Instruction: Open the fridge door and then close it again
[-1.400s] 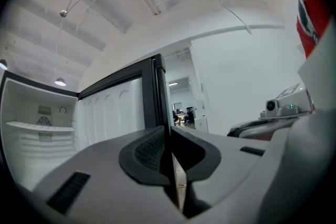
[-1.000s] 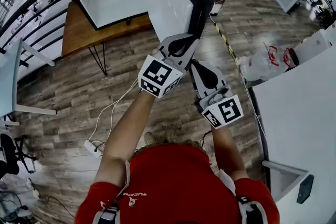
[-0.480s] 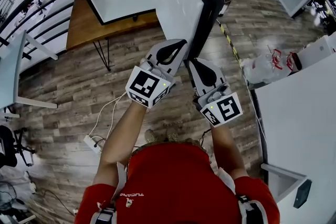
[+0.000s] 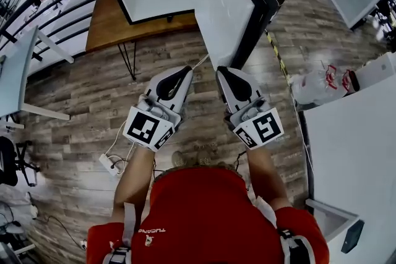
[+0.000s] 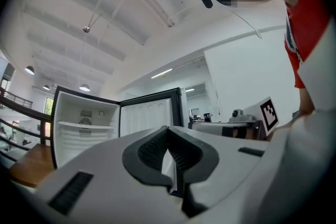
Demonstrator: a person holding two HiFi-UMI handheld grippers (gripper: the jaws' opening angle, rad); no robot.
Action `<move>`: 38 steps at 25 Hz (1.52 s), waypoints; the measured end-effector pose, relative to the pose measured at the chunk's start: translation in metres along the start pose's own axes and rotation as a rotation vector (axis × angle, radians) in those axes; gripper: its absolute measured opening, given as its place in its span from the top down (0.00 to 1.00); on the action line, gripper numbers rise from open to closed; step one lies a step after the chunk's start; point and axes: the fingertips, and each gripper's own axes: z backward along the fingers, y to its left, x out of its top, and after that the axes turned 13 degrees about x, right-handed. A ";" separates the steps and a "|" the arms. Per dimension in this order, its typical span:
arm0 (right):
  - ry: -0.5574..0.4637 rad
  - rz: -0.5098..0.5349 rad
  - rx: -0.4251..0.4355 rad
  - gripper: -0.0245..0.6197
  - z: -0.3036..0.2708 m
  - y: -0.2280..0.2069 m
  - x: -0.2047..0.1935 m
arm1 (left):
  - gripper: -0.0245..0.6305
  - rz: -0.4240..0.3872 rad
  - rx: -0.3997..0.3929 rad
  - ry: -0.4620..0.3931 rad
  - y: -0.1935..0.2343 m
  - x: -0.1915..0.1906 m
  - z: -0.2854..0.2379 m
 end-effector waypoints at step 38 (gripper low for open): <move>0.049 -0.022 -0.205 0.69 0.043 -0.085 -0.004 | 0.95 0.047 0.154 -0.046 0.037 0.011 0.046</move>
